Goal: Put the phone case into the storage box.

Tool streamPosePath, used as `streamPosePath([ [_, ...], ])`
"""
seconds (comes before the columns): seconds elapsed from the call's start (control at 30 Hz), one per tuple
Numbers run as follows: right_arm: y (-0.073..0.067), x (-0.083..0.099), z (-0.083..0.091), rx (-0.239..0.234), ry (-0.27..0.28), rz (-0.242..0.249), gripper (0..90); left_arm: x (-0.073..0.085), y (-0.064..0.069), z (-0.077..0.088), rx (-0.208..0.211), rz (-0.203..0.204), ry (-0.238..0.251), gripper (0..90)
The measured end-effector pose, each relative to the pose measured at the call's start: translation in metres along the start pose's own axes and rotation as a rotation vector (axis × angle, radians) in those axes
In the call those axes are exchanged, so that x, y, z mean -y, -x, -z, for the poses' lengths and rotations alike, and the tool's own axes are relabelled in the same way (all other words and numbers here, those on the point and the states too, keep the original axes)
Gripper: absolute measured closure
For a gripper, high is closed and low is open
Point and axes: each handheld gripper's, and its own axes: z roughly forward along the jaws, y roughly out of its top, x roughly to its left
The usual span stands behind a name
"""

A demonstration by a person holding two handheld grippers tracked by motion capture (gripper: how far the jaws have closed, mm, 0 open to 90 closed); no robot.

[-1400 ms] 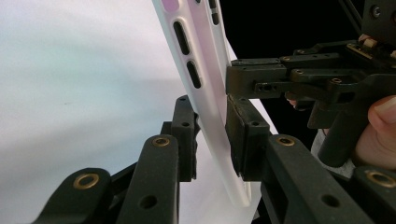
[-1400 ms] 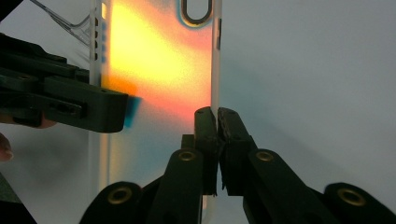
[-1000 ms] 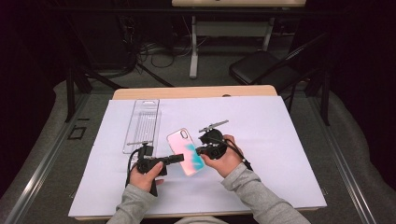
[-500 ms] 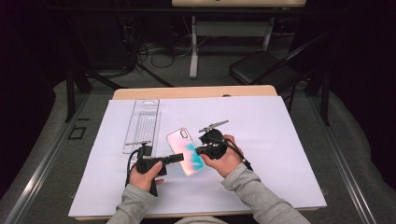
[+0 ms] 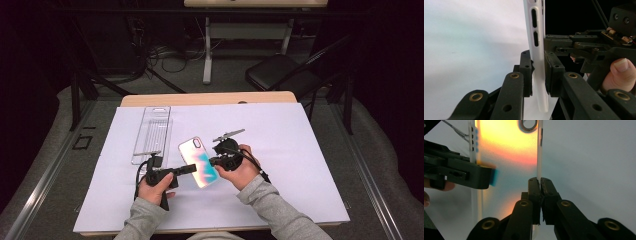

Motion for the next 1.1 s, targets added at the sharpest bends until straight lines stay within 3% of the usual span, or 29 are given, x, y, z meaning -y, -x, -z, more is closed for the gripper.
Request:
streamPosePath([
  [1.1, 0.0, -0.0002, 0.0001, -0.008, 0.009, 0.006, 87.3, -0.0001, -0.0009, 0.0016, 0.021, 0.021, 0.009, 80.5],
])
